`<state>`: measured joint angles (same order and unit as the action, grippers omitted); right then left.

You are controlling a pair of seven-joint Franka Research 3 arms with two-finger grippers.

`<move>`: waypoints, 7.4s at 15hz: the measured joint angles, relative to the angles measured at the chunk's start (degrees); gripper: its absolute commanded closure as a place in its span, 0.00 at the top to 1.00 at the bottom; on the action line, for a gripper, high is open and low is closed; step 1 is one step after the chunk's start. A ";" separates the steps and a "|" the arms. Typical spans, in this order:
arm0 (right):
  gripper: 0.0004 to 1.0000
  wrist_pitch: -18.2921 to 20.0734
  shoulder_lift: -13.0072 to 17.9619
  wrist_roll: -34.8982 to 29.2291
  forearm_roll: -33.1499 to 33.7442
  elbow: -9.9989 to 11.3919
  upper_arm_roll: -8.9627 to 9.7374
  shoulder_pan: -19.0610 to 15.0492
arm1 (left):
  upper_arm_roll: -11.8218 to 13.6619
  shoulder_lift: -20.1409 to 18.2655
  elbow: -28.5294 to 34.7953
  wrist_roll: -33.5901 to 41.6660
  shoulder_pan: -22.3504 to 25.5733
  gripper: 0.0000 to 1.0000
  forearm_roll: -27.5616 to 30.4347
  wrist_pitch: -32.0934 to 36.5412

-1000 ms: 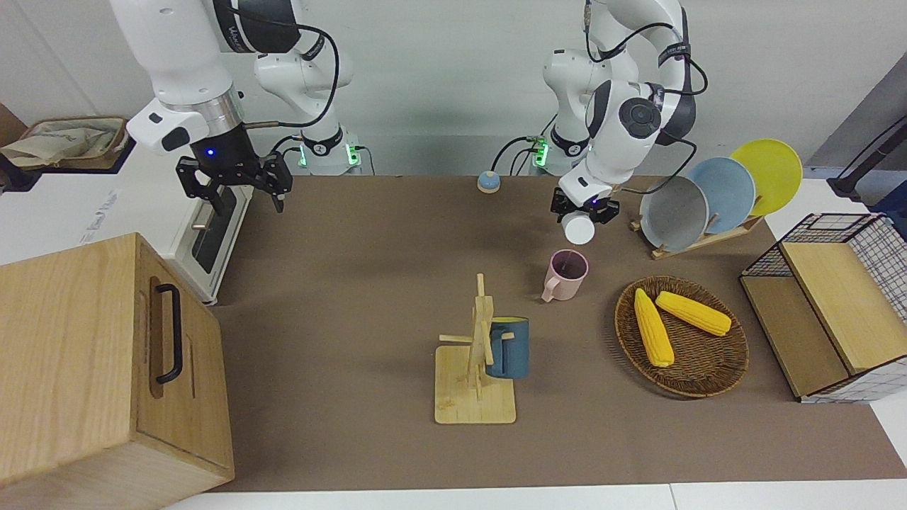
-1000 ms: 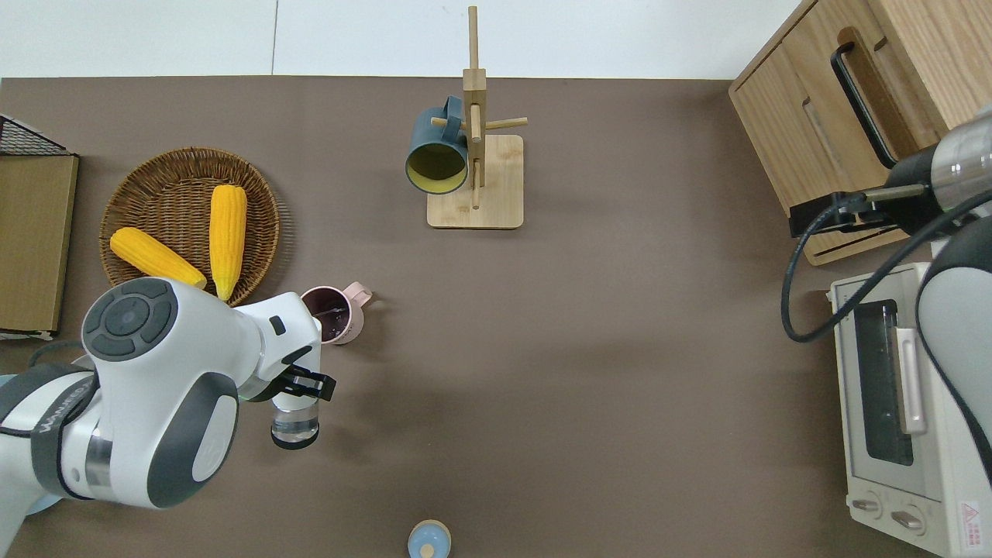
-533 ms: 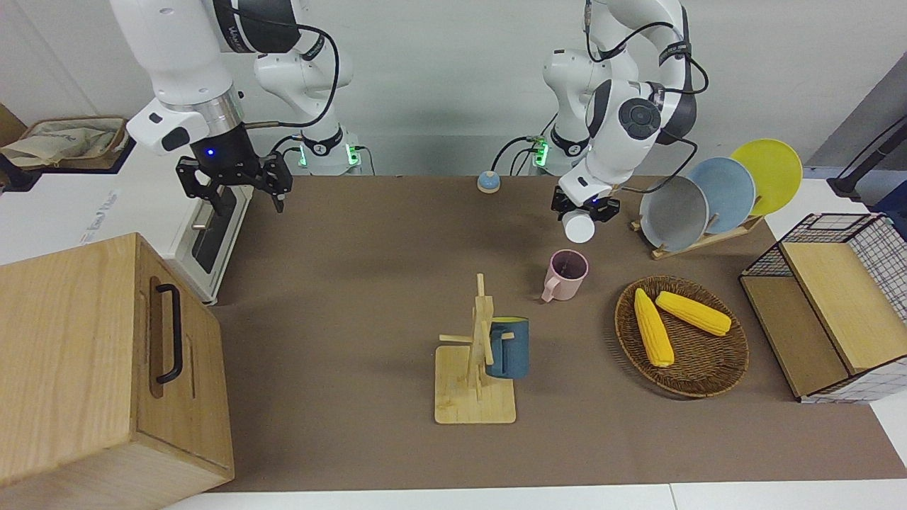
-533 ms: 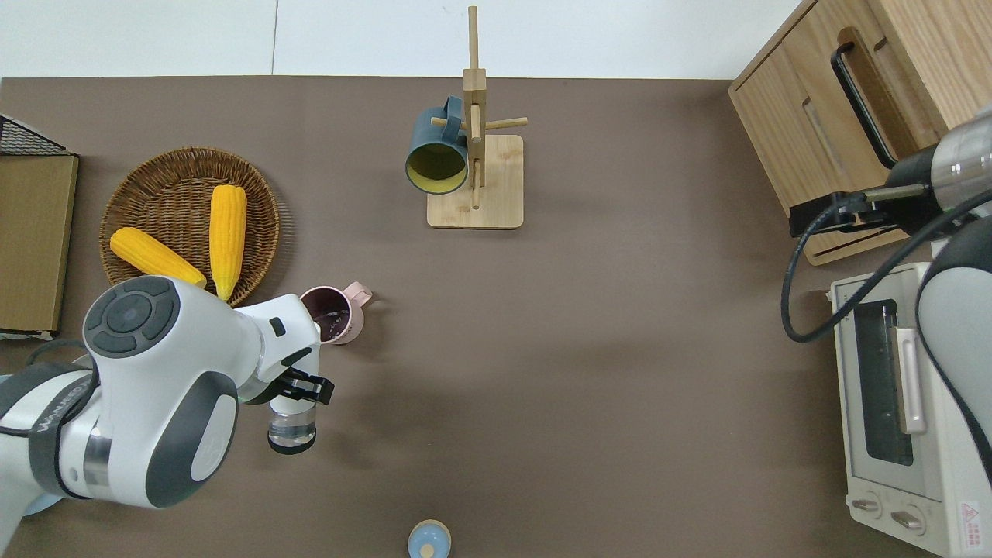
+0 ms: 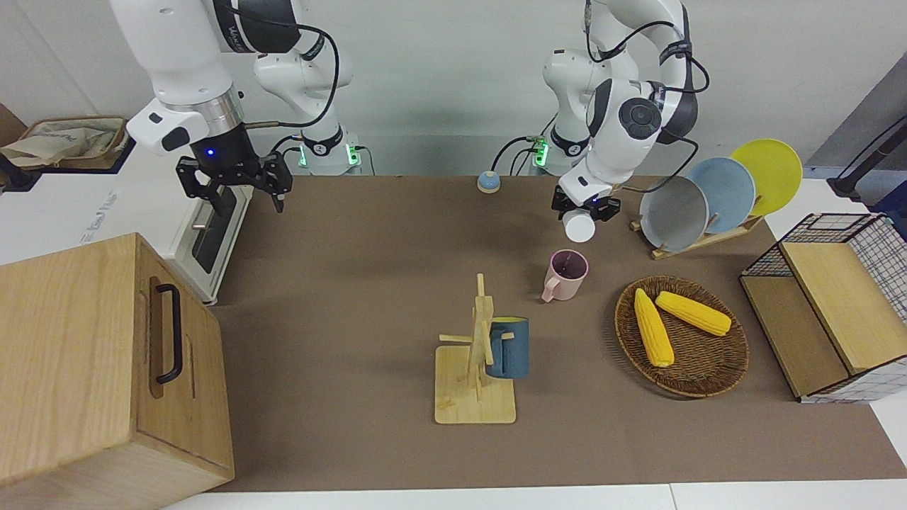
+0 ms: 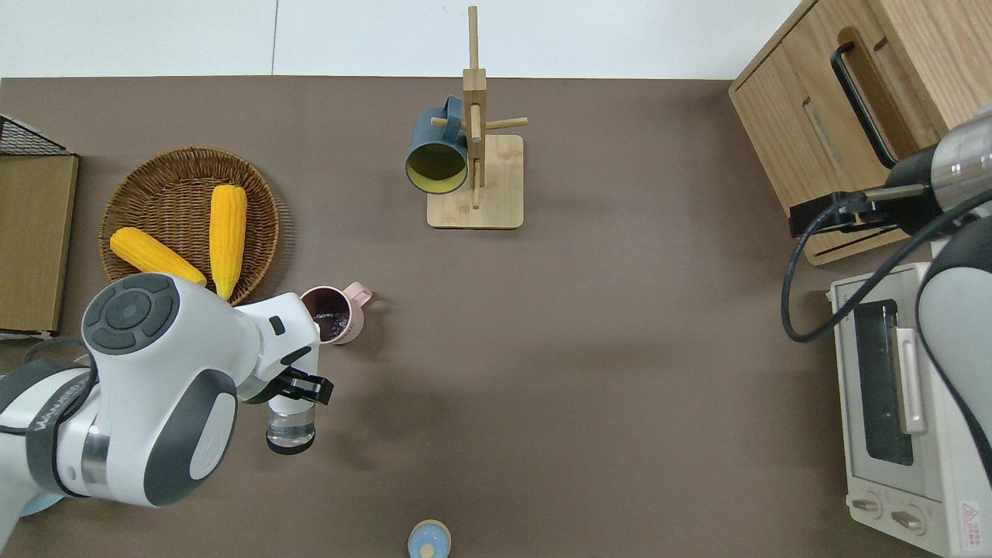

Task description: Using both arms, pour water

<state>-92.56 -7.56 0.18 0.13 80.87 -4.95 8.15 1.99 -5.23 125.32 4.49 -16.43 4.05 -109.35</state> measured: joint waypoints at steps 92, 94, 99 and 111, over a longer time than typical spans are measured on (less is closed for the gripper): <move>0.99 0.00 0.00 0.00 0.00 0.00 0.00 0.00 | 2.30 0.57 -18.63 13.14 29.06 0.00 7.48 -32.06; 0.99 0.00 0.00 0.00 0.00 0.00 0.00 0.00 | 2.41 2.18 -19.61 19.17 30.78 0.00 11.47 -32.22; 0.99 0.00 0.00 0.00 0.00 0.00 0.00 0.00 | 2.56 5.29 -21.88 32.49 35.47 0.00 20.05 -32.28; 0.99 0.00 0.00 0.00 0.00 0.00 0.00 0.00 | 2.57 14.05 -25.26 52.88 42.49 0.00 36.33 -32.42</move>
<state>-92.56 -7.56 0.18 0.13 80.87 -4.95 8.15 4.57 8.82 100.06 57.37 26.06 40.38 -141.77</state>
